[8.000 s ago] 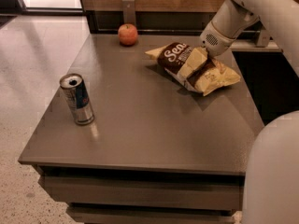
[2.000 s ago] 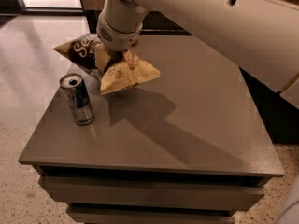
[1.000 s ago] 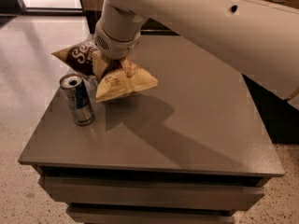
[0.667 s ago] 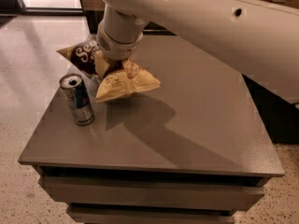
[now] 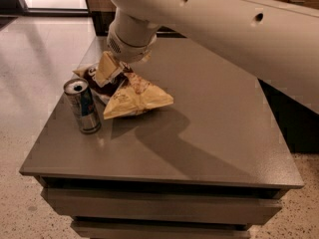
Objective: Move brown chip bag near redbull can
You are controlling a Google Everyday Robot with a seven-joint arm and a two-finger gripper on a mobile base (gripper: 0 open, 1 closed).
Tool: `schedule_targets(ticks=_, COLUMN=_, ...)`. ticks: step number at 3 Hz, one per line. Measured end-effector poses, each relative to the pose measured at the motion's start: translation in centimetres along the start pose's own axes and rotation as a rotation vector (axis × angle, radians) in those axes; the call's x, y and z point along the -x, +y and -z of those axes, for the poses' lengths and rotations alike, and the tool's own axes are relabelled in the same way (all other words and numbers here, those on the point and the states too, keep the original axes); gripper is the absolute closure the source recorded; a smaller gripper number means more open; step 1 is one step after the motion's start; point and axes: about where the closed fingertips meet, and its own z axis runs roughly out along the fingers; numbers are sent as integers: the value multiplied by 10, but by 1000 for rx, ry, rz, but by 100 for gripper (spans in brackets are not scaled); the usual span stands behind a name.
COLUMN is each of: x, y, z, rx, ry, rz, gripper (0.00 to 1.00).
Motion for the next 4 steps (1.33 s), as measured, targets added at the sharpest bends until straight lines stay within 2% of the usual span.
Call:
schedule_targets(ticks=3, x=0, y=-6, z=-4, rx=-9, ry=-4, rz=-20, gripper=0)
schedule_targets(ticks=4, x=3, y=-16, z=-1, rx=-34, ry=-19, rz=-39, gripper=0)
